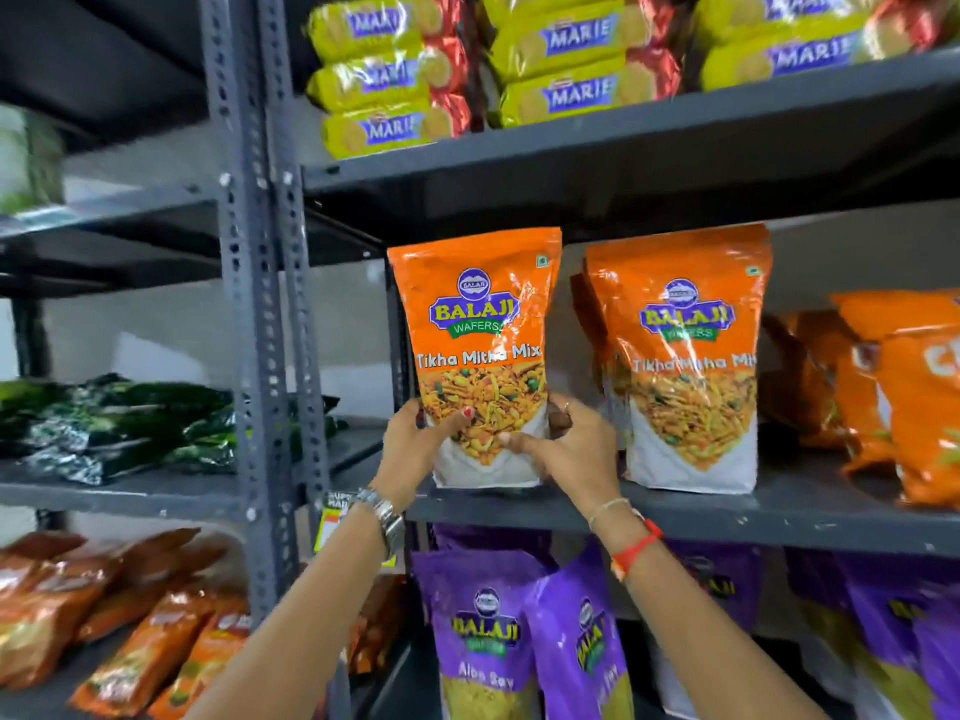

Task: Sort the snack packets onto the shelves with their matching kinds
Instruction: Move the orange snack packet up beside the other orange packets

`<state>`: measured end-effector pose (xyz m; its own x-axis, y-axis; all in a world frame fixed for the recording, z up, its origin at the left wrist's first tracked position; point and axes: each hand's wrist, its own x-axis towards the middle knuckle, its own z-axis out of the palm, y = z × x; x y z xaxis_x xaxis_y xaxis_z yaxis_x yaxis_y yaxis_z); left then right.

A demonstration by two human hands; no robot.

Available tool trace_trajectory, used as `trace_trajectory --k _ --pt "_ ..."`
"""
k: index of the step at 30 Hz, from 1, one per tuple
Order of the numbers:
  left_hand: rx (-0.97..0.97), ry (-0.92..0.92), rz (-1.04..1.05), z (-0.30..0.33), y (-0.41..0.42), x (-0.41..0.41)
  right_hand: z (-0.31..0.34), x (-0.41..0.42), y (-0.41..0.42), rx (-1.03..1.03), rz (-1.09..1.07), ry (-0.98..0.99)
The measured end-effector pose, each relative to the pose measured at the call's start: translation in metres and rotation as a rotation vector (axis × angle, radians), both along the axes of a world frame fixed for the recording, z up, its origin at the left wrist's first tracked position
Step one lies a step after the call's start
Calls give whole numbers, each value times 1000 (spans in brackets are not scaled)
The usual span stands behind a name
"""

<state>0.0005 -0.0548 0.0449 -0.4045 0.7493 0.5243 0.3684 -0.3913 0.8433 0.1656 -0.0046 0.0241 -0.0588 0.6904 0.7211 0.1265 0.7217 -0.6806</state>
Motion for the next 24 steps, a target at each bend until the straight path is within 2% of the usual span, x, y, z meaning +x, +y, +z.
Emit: trace_trajectory --k 4,11,19,22,24 --pt "-49 -60 30 -2 25 -20 0 -23 28 -39 -28 -36" --pt "-71 -52 38 -8 43 -31 -10 -39 55 -130 -17 -30" --pt "-136 70 57 -12 42 -30 -10 -35 46 -142 -40 -112" --pt "-57 141 189 -24 32 -22 -17 -24 22 -80 -77 -78" --pt "118 157 313 -40 19 -15 -31 -11 1 -25 -66 22"
